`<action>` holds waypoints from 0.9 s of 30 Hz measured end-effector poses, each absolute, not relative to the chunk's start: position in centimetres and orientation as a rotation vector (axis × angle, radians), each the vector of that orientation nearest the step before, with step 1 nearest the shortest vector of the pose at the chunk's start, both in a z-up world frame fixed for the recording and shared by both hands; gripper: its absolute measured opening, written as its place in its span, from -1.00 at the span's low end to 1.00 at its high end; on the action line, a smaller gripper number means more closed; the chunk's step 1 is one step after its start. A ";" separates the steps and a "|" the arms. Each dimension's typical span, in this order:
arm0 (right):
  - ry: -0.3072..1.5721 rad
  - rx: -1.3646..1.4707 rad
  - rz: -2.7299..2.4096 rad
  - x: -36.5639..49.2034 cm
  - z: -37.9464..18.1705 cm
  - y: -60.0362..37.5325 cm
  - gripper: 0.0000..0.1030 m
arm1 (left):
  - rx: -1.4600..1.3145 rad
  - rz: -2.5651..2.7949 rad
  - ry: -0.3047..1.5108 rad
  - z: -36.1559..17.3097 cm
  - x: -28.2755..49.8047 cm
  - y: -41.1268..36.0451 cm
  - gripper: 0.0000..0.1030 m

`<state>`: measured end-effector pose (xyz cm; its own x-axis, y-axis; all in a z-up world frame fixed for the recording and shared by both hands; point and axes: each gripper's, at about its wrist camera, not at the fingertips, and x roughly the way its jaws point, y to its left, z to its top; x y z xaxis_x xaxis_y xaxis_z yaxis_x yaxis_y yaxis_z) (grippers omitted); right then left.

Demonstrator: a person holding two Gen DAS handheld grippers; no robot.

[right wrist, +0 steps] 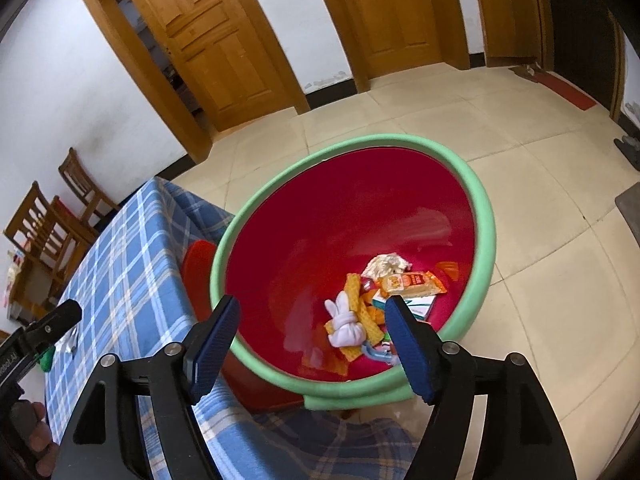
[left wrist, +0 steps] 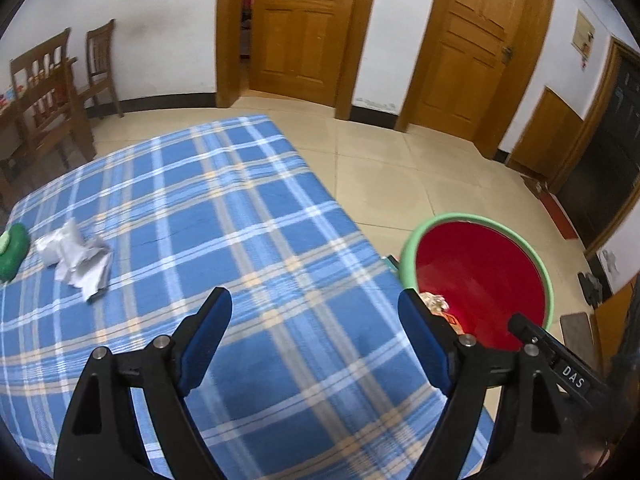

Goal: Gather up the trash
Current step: 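Move both grippers back over the table toward the paper and foil packet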

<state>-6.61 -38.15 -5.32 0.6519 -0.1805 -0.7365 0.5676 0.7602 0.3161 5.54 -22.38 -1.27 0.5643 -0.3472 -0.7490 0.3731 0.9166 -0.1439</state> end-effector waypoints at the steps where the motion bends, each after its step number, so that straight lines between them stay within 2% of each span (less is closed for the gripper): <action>1: 0.750 0.563 -0.445 -6.5 -5.2 -37.9 0.47 | 0.025 -0.414 0.871 -1.2 5.6 -21.8 0.65; 27: 0.768 0.406 -0.243 0.0 -1.6 -28.8 0.48 | -0.133 -0.134 0.832 -0.7 7.5 -7.9 0.66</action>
